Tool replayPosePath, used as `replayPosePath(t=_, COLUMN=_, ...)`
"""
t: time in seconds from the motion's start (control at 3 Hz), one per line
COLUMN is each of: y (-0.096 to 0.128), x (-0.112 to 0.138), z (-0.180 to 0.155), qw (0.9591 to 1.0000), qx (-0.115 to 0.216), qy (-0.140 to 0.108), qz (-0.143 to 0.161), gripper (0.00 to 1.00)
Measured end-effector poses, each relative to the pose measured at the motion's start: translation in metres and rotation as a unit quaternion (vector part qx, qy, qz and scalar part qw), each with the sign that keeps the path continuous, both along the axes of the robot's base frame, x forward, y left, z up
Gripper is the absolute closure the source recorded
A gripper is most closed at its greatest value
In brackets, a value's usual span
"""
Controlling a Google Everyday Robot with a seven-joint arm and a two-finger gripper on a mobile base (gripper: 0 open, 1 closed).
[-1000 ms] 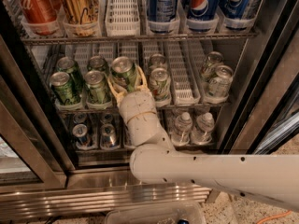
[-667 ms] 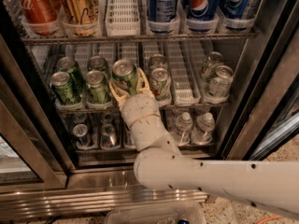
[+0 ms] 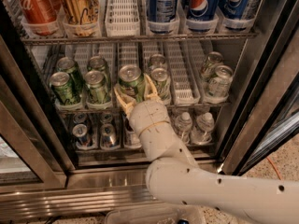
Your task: Pick green can from middle shelf of fridge
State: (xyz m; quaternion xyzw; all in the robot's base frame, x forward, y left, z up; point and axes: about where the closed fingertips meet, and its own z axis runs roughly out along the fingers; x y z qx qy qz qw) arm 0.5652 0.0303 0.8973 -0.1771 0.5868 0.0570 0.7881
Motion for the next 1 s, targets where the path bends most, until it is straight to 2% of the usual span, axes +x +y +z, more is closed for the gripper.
replayPosePath(t=0.33, y=-0.012, x=-0.011, z=0.003, qw=0.9999, qx=0.001, qy=0.009, qz=0.014, gripper=1.0)
replayPosePath(t=1.0, y=-0.016, x=-0.024, z=0.008, qw=0.999, qx=0.003, qy=0.013, qz=0.044, gripper=1.0)
